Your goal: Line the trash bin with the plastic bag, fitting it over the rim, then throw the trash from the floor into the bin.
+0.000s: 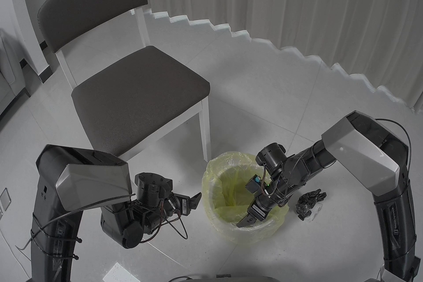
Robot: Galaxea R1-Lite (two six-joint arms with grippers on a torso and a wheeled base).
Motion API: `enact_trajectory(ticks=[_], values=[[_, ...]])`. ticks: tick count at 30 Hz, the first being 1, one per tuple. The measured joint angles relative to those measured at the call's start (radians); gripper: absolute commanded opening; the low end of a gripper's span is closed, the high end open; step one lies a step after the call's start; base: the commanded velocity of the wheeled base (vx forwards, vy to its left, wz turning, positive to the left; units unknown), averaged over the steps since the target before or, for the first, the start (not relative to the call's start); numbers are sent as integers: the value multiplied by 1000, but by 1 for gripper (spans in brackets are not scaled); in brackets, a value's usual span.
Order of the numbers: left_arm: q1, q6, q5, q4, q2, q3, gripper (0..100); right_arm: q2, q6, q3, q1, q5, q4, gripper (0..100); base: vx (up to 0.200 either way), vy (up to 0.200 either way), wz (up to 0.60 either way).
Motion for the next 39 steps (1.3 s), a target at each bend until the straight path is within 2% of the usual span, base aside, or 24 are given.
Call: enact_trajectory(ticks=[5,16,17,26,33,39], values=[[0,1,0,-21,7,0,100,18,0,-22,0,0,8,100,0,0,0],[-2,1,0,-29,21,0,100,52,-30,-86,1,-1,116,100,0,0,0],[-1,1,0,-29,21,-1,100,54,-31,-88,1,-1,117,0,0,0,0],[-2,1,0,-46,23,2,100,63,-46,-109,2,-1,164,0,0,0,0],[-2,1,0,-47,23,4,100,59,-107,-116,3,-4,172,0,0,0,0],[-2,1,0,-52,23,10,100,31,-113,-74,43,-10,163,0,0,0,0]])
